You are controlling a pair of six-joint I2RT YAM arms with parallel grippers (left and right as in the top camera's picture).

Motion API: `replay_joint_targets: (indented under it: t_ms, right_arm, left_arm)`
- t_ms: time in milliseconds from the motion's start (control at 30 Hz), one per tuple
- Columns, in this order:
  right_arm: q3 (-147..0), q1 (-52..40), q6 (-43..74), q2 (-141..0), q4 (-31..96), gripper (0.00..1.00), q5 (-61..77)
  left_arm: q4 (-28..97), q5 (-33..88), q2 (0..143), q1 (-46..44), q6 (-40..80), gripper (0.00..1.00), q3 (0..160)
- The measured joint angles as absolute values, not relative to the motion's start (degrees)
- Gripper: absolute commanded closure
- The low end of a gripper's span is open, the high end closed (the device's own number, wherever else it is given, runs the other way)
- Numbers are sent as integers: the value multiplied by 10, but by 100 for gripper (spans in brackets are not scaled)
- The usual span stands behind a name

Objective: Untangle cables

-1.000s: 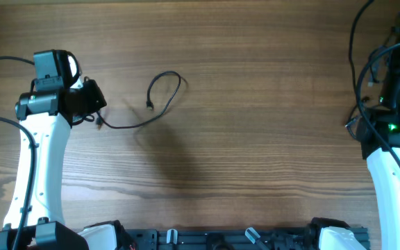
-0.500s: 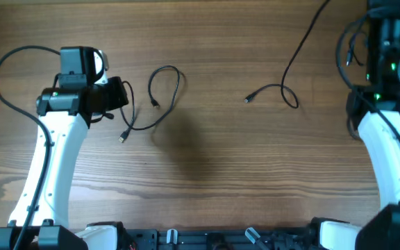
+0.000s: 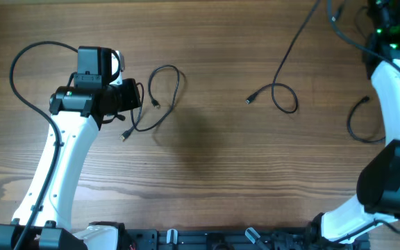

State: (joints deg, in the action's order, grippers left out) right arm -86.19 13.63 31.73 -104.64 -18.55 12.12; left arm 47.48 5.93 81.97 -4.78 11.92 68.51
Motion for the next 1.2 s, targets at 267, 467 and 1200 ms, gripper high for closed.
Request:
replay_joint_targets:
  t_ms: [267,467,1200]
  right_arm:
    - [-863,259,254,-1175,-157,96,73]
    - [-864,293,152,-1218,-119,72,4]
    - [-865,293,200,-1218,20,0,209]
  left_arm:
    - [476,101,820,-48,119,96,685]
    - [475,115,820,-48,119,85,685]
    - [471,119,820,-48,128,47,685]
